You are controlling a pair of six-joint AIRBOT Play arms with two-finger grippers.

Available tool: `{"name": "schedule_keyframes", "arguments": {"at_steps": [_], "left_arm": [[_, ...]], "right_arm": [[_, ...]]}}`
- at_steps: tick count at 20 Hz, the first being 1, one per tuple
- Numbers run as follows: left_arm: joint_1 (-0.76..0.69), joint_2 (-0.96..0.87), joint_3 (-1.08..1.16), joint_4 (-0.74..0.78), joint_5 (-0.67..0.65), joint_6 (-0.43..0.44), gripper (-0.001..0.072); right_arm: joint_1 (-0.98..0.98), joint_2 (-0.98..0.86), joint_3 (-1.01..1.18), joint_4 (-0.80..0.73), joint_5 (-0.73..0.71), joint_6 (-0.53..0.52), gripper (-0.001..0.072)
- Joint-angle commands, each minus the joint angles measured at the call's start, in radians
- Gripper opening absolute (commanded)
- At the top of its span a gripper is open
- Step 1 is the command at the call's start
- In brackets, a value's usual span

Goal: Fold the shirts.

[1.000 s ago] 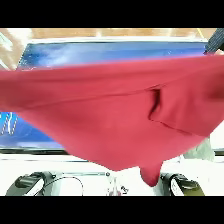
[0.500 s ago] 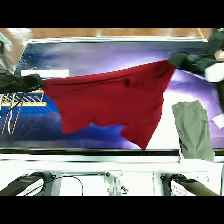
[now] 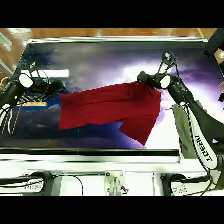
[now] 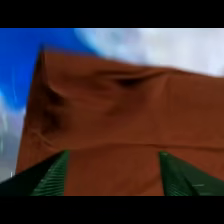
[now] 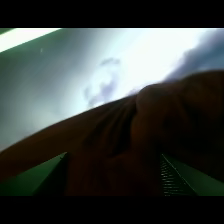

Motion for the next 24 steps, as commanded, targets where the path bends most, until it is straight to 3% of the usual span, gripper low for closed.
{"name": "schedule_keyframes", "arguments": {"at_steps": [1, 2, 4, 6, 8, 15, 24], "left_arm": [[0.061, -0.024, 0.046, 0.022, -0.245, 0.04, 0.0683], [0.098, -0.022, 0.059, 0.027, -0.353, 0.119, 0.068], [0.164, -0.019, 0.052, 0.023, -0.523, 0.24, 0.067], [0.223, -0.019, 0.007, -0.035, -0.613, 0.305, 0.0602], [0.271, -0.019, -0.072, -0.104, -0.603, 0.319, 0.0604], [0.336, -0.034, -0.279, -0.227, -0.424, 0.398, 0.0604], [0.309, -0.121, -0.298, -0.333, -0.328, 0.451, 0.0602]], "right_arm": [[-0.039, 0.06, 0.019, -0.047, 0.229, -0.061, 0.0679], [-0.066, 0.096, 0.019, -0.097, 0.332, -0.072, 0.0679], [-0.14, 0.148, 0.016, -0.153, 0.556, -0.161, 0.0559], [-0.237, 0.156, 0.016, -0.072, 0.776, -0.298, 0.056], [-0.332, 0.156, -0.003, 0.06, 0.895, -0.369, 0.056], [-0.404, 0.156, -0.034, 0.159, 0.89, -0.368, 0.056], [-0.404, 0.156, -0.034, 0.163, 0.875, -0.348, 0.056]]}}
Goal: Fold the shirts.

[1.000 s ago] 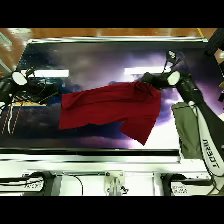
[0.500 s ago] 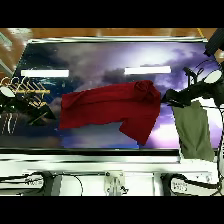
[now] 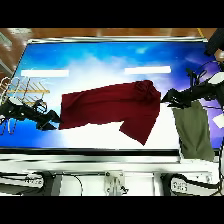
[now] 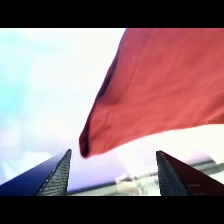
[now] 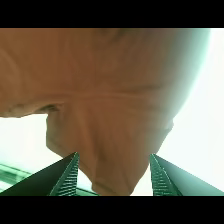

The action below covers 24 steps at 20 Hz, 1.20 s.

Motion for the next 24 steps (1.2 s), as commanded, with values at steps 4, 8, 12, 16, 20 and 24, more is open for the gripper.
{"name": "schedule_keyframes", "arguments": {"at_steps": [4, 8, 12, 16, 20, 24], "left_arm": [[-0.037, -0.011, -0.004, -0.039, 0.068, 0.022, 0.0602], [-0.056, -0.011, -0.004, -0.041, 0.057, 0.021, 0.0464], [-0.083, -0.015, -0.004, -0.047, 0.058, 0.018, 0.0463], [-0.099, -0.043, -0.004, -0.055, 0.058, 0.006, 0.0083], [-0.093, -0.029, 0.015, -0.054, 0.026, 0.039, 0.0027], [-0.082, 0.036, 0.03, -0.051, 0.024, 0.067, 0.0026]], "right_arm": [[-0.002, 0.0, 0.0, 0.004, 0.0, 0.021, 0.056], [-0.002, 0.0, 0.0, 0.003, 0.0, 0.027, 0.056], [-0.002, 0.0, 0.0, 0.002, -0.001, 0.03, 0.056], [-0.002, 0.0, 0.0, 0.001, 0.0, 0.04, 0.056], [-0.002, -0.007, -0.008, -0.075, 0.0, 0.071, 0.0561], [-0.002, -0.098, -0.1, -0.027, -0.027, 0.105, 0.0561]]}}
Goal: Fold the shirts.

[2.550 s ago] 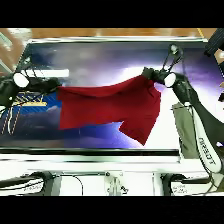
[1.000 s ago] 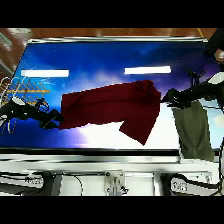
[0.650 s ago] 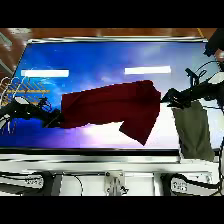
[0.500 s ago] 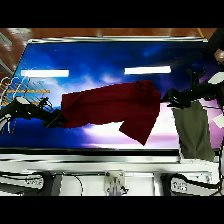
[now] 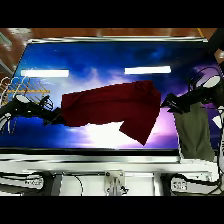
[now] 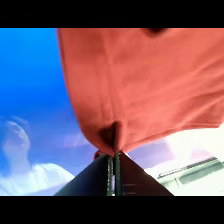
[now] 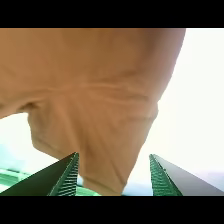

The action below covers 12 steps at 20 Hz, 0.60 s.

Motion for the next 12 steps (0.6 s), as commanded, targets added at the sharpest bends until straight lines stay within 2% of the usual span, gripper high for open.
{"name": "schedule_keyframes", "arguments": {"at_steps": [1, 5, 11, 12], "left_arm": [[0.005, 0.057, 0.009, 0.001, -0.009, 0.034, 0.0027], [0.005, 0.129, 0.009, 0.001, -0.008, 0.034, 0.0027], [0.005, 0.161, 0.009, 0.0, -0.008, 0.03, 0.0027], [0.005, 0.164, 0.009, 0.0, -0.007, 0.032, 0.0027]], "right_arm": [[0.0, -0.09, -0.047, 0.037, -0.04, 0.021, 0.0561], [0.0, -0.163, -0.047, 0.04, -0.141, 0.022, 0.056], [0.0, -0.262, -0.047, 0.057, -0.167, 0.02, 0.0559], [0.0, -0.264, -0.047, 0.069, -0.187, 0.017, 0.0507]]}}
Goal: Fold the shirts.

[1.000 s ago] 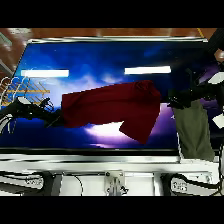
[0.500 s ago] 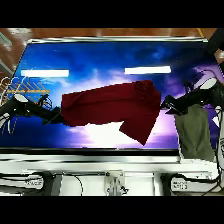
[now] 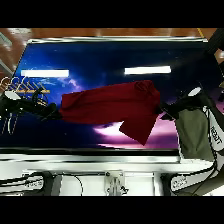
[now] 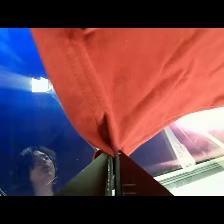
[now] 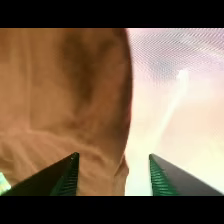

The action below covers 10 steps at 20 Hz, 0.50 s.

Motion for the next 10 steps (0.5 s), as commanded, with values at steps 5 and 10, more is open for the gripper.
{"name": "schedule_keyframes", "arguments": {"at_steps": [5, 10], "left_arm": [[-0.002, 0.077, 0.034, -0.002, 0.053, 0.048, 0.0027], [-0.002, 0.235, 0.368, -0.119, 0.081, 0.145, 0.0027]], "right_arm": [[0.02, -0.026, 0.009, 0.203, -0.04, -0.141, 0.0072], [0.087, 0.222, 0.254, 0.243, 0.006, -0.338, 0.0071]]}}
